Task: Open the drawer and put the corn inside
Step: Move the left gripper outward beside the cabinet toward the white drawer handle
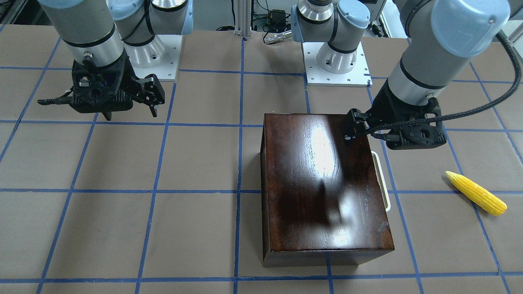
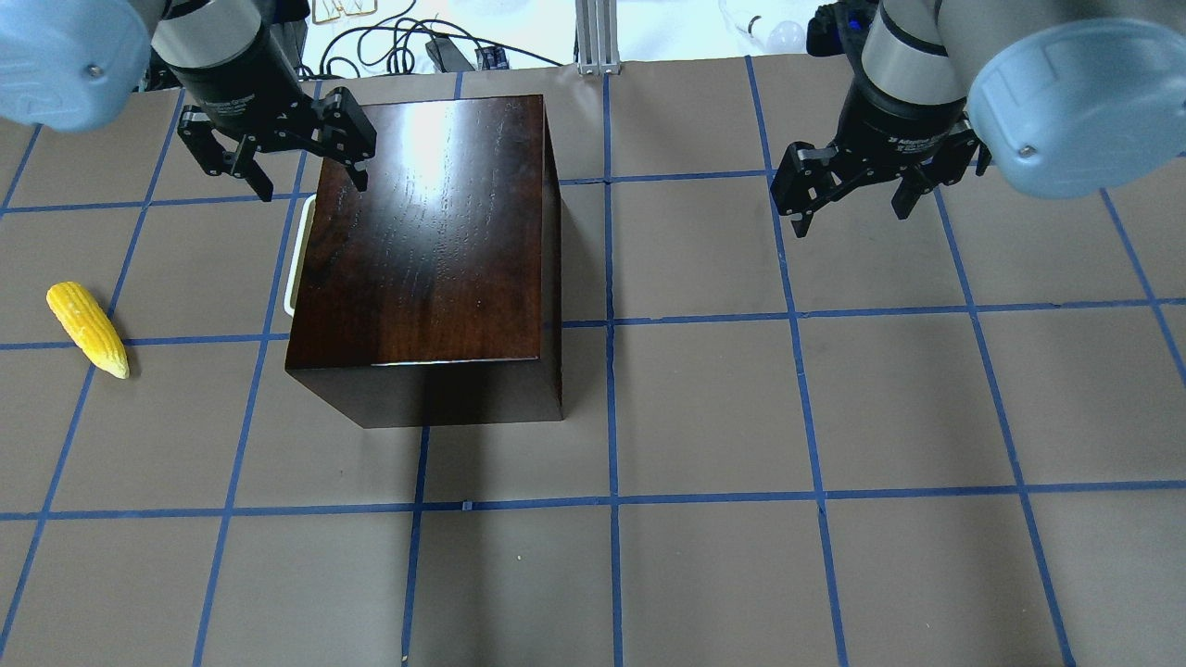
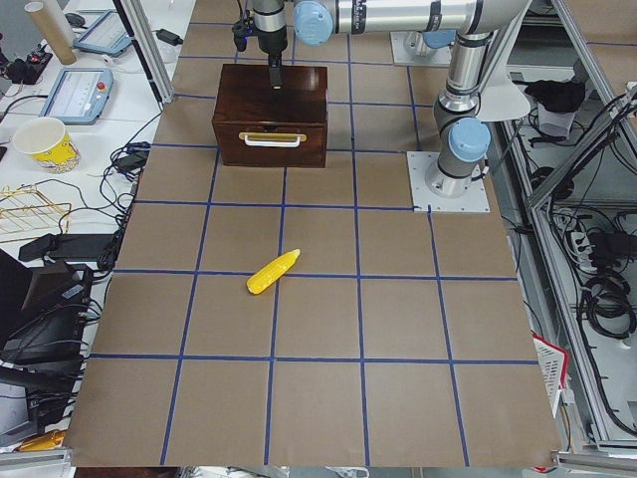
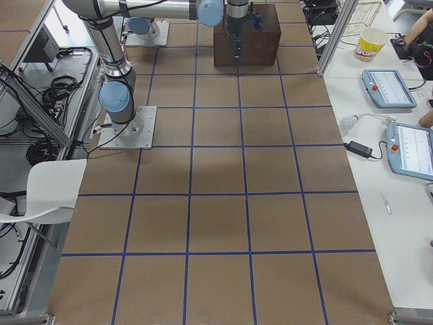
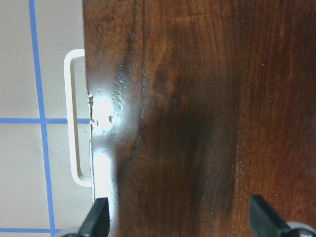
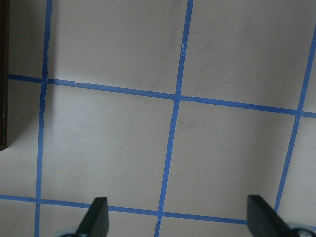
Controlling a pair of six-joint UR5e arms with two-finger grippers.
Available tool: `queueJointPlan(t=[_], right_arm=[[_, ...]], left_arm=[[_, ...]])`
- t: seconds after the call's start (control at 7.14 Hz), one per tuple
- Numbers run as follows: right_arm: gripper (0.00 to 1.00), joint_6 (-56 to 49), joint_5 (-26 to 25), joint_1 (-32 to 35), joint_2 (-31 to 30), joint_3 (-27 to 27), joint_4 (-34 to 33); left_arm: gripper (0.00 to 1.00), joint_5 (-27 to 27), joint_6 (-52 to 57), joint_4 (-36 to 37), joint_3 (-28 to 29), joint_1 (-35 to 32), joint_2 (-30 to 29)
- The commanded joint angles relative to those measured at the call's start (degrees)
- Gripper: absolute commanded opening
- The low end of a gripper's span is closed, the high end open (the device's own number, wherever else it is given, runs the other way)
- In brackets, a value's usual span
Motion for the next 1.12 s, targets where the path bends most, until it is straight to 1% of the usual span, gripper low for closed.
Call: queueJointPlan(t=[0.0, 0.14, 0.28, 0.42, 0.56, 0.7, 0.98], right_arm=[[1.0, 0.0, 0.0, -0.11, 0.0, 0.0, 0.0], [1.0, 0.0, 0.0, 0.07, 0.0, 0.0, 0.0], [1.0, 0.0, 0.0, -0.11, 0.0, 0.0, 0.0], [1.0, 0.0, 0.0, -0.11, 0.0, 0.0, 0.0], [1.0, 0.0, 0.0, 0.07, 0.0, 0.0, 0.0], [1.0, 0.0, 0.0, -0.11, 0.0, 0.0, 0.0], [1.0, 0.0, 0.0, 0.07, -0.09, 0.0, 0.0]], left_arm=[[1.0, -1.13, 0.11, -0.03, 0.24, 4.36, 0.24], [1.0, -2.62, 2.37, 0.14, 0.16, 7.96, -0.02], [1.0, -2.9, 12.05, 0.14, 0.16, 11.39, -0.02], [1.0, -2.99, 16.07, 0.14, 0.16, 14.81, -0.28], [1.0, -4.47, 18.46, 0.32, -0.02, 17.37, -1.33], [1.0, -7.09, 22.83, 0.58, -0.45, 18.44, -2.21], [1.0, -7.38, 29.52, 1.81, -0.81, 20.46, -5.19]])
